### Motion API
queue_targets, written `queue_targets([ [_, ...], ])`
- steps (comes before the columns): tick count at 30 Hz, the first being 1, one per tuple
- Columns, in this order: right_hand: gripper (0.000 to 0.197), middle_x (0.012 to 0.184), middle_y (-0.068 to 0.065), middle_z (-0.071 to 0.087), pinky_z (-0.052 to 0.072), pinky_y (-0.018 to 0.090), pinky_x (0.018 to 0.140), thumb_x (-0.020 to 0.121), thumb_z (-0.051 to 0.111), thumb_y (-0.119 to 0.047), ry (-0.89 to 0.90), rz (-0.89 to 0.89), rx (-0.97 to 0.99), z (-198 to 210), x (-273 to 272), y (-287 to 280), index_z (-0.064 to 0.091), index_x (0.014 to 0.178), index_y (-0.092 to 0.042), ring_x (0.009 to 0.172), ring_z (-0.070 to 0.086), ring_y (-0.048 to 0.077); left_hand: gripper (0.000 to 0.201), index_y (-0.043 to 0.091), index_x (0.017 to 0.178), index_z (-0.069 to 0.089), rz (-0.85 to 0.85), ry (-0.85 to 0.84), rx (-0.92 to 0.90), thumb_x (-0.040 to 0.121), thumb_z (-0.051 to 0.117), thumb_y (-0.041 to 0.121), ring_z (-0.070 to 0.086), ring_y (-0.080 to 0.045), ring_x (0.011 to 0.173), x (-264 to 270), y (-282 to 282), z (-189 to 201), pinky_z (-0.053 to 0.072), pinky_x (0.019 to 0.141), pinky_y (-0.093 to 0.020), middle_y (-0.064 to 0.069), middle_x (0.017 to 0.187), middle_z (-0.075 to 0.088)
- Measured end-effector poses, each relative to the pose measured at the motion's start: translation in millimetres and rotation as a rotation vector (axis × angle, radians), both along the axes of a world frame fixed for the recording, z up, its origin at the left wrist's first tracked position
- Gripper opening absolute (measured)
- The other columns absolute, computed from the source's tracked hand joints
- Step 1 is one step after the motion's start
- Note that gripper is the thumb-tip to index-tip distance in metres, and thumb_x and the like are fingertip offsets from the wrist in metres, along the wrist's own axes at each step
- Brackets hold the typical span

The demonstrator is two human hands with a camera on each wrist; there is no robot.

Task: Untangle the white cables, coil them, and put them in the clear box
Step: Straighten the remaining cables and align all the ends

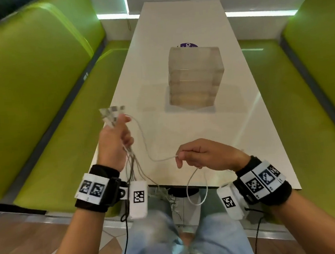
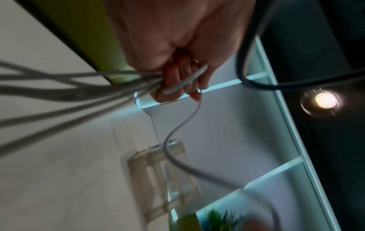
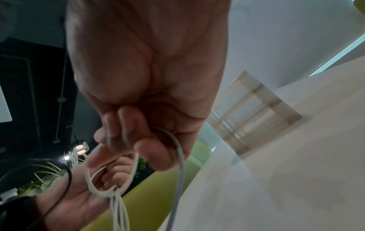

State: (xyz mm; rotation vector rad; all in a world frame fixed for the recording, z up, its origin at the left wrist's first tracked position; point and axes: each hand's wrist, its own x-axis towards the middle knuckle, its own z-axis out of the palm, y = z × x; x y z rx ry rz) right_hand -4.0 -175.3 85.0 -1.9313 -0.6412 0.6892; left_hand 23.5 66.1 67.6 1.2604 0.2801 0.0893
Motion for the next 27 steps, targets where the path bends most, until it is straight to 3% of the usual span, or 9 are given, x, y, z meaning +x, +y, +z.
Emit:
queue_targets([
  [3, 0.03, 0.052, -0.017, 0.041, 0.032, 0.022, 0.053, 0.1, 0.043, -0.024, -0.056, -0.144, 0.056, 9, 9, 8, 0.061, 0.079, -0.012, 0.051, 0.034, 0.001, 0.024, 0.014, 0.083, 0.062, -0.334, -0.07, 0.201, 0.091, 0.053, 0.034, 0.028, -0.007, 0.044, -17, -32, 1, 0.029, 0.044, -0.019, 0.01, 0.049, 0.032],
  [5, 0.031, 0.05, -0.018, 0.042, 0.03, 0.022, 0.05, 0.099, 0.044, -0.024, -0.114, -0.281, 0.106, 13, 15, 12, 0.06, 0.074, -0.016, 0.048, 0.033, 0.002, 0.027, 0.01, 0.08, 0.06, -0.434, -0.095, 0.239, 0.086, 0.055, 0.036, 0.028, -0.007, 0.044, -26, -46, 2, 0.027, 0.044, -0.02, 0.011, 0.048, 0.032],
  [8, 0.032, 0.047, -0.016, 0.043, 0.03, 0.021, 0.048, 0.098, 0.046, -0.027, -0.186, -0.399, 0.114, 15, 20, 16, 0.06, 0.072, -0.016, 0.044, 0.033, 0.003, 0.043, -0.009, 0.086, 0.053, -0.496, -0.109, 0.227, 0.088, 0.06, 0.033, 0.024, -0.01, 0.046, -33, -54, -1, 0.024, 0.045, -0.021, 0.01, 0.052, 0.028],
  [12, 0.027, 0.052, -0.01, 0.047, 0.04, 0.024, 0.051, 0.097, 0.049, -0.026, -0.11, -0.371, 0.069, 14, 21, 14, 0.064, 0.082, -0.01, 0.046, 0.043, 0.009, 0.028, 0.005, 0.077, 0.053, -0.343, -0.106, 0.199, 0.087, 0.058, 0.03, 0.025, -0.009, 0.045, -32, -46, 3, 0.024, 0.044, -0.021, 0.009, 0.05, 0.031],
  [17, 0.014, 0.075, -0.005, 0.065, 0.05, 0.033, 0.081, 0.097, 0.05, -0.02, 0.001, -0.104, -0.099, -2, 16, 8, 0.061, 0.089, -0.017, 0.075, 0.059, 0.009, 0.024, 0.016, 0.072, 0.049, -0.009, -0.062, -0.004, 0.096, 0.052, 0.016, 0.026, -0.005, 0.042, -15, -21, 9, 0.026, 0.041, -0.017, 0.011, 0.047, 0.034],
  [19, 0.013, 0.078, -0.003, 0.066, 0.048, 0.033, 0.077, 0.097, 0.05, -0.021, 0.031, -0.022, -0.168, -10, 11, 9, 0.06, 0.09, -0.017, 0.075, 0.057, 0.011, 0.024, 0.016, 0.073, 0.049, 0.131, -0.068, -0.064, 0.097, 0.051, 0.016, 0.025, -0.005, 0.042, -8, -9, 11, 0.025, 0.04, -0.019, 0.012, 0.047, 0.032],
  [22, 0.015, 0.076, 0.002, 0.064, 0.047, 0.022, 0.068, 0.098, 0.047, -0.018, 0.107, 0.024, -0.175, -19, 3, 11, 0.06, 0.092, -0.013, 0.071, 0.059, 0.014, 0.023, 0.015, 0.074, 0.049, 0.261, -0.064, -0.084, 0.097, 0.052, 0.018, 0.026, -0.006, 0.043, -1, 4, 11, 0.026, 0.04, -0.019, 0.012, 0.046, 0.033],
  [24, 0.018, 0.07, 0.002, 0.057, 0.046, 0.021, 0.066, 0.098, 0.046, -0.019, 0.121, 0.03, -0.148, -19, -1, 13, 0.062, 0.093, -0.011, 0.067, 0.061, 0.014, 0.024, 0.016, 0.074, 0.05, 0.207, -0.069, -0.006, 0.097, 0.052, 0.021, 0.027, -0.006, 0.043, -4, 6, 8, 0.027, 0.042, -0.019, 0.012, 0.048, 0.034],
  [27, 0.022, 0.072, -0.013, 0.058, 0.047, 0.022, 0.072, 0.098, 0.048, -0.023, 0.031, 0.058, -0.097, -5, 1, 17, 0.067, 0.092, -0.014, 0.066, 0.054, 0.002, 0.025, 0.012, 0.078, 0.054, -0.104, -0.084, 0.259, 0.094, 0.054, 0.031, 0.031, -0.007, 0.046, -18, -9, 2, 0.031, 0.047, -0.021, 0.011, 0.05, 0.037],
])
